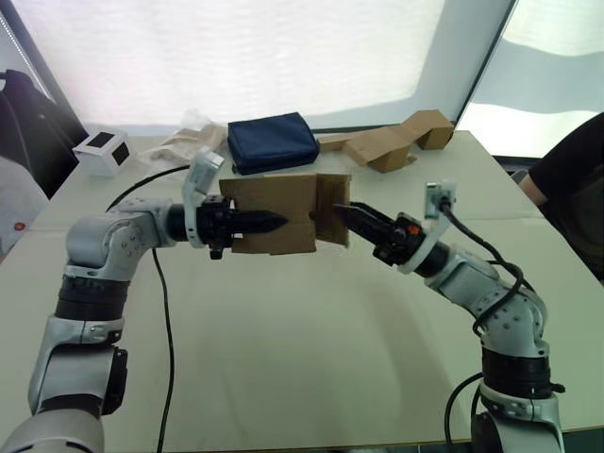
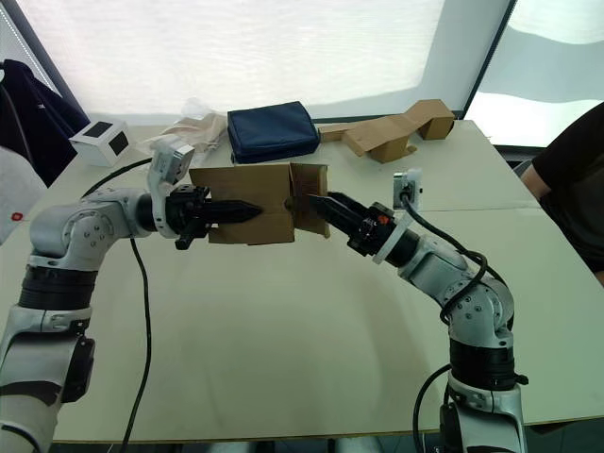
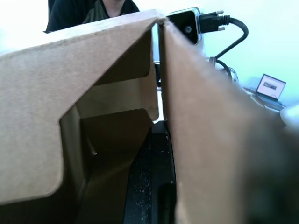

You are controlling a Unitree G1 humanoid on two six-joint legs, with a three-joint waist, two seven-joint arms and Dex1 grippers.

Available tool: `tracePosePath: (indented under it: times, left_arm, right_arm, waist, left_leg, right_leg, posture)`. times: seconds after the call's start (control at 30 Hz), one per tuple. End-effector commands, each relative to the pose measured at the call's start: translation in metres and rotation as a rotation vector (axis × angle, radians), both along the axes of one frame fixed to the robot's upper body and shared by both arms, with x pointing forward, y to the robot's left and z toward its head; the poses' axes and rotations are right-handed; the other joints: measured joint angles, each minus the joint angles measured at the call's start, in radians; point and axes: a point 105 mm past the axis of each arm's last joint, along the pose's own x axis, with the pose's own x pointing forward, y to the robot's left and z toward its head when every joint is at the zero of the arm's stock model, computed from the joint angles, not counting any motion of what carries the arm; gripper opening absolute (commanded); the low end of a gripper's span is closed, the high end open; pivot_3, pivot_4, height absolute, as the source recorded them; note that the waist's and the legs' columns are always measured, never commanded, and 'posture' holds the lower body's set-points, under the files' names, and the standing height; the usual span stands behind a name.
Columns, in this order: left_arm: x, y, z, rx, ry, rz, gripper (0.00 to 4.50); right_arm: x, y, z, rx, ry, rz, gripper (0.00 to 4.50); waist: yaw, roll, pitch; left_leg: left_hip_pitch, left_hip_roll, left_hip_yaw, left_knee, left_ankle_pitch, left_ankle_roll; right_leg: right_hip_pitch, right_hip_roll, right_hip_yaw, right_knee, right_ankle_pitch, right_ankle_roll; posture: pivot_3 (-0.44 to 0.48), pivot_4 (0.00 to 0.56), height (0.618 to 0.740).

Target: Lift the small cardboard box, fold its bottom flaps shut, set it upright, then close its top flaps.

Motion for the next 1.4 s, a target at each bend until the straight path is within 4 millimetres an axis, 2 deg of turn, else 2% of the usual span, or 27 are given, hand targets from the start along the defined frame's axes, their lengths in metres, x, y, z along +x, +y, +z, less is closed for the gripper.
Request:
tracePosePath:
  times: [0.03,0.23,0.57,0.7,1.4]
  left_arm:
    - [-0.003,0.003,0.015,-0.022,-0.050,-0.002,0.00]
    - [-0.002,0.004,0.016,-0.024,-0.050,0.003,0.00]
    - [-0.002,0.004,0.017,-0.031,-0.048,0.000,0.00]
    - [-0.003,0.004,0.017,-0.031,-0.045,-0.001,0.00]
    - [-0.002,-0.001,0.010,-0.022,-0.052,-0.002,0.00]
  right_arm:
    - [-0.005,0.000,0.007,0.088,0.004,0.026,2.25]
    - [-0.008,0.004,0.006,0.167,0.045,0.059,2.25]
    - [-0.006,0.009,-0.005,0.161,0.083,0.040,2.25]
    - [-0.005,0.010,-0.004,0.177,0.083,0.041,0.95]
    - [-0.010,0.024,-0.004,0.201,0.093,0.061,0.95]
  waist:
    - [0.000,0.000,0.000]
    - [0.000,0.000,0.000]
    - [0.000,0.000,0.000]
    - [0.000,0.000,0.000]
    - [0.000,0.000,0.000]
  left_leg:
    - [0.000,0.000,0.000,0.000,0.000,0.000]
    - [0.000,0.000,0.000,0.000,0.000,0.000]
    - [0.000,0.000,0.000,0.000,0.000,0.000]
    - [0.000,0.000,0.000,0.000,0.000,0.000]
    - [0.000,0.000,0.000,0.000,0.000,0.000]
  right_leg:
    - [0.000,0.000,0.000,0.000,0.000,0.000]
    - [0.000,0.000,0.000,0.000,0.000,0.000]
    - [0.000,0.000,0.000,0.000,0.000,0.000]
    - [0.000,0.000,0.000,0.000,0.000,0.000]
    - [0.000,0.000,0.000,0.000,0.000,0.000]
  posture:
    - [0.000,0.150,0.740]
    - [0.000,0.150,0.740]
    - [0.000,0.150,0.740]
    - [0.000,0.150,0.740]
    - [0.000,0.150,0.740]
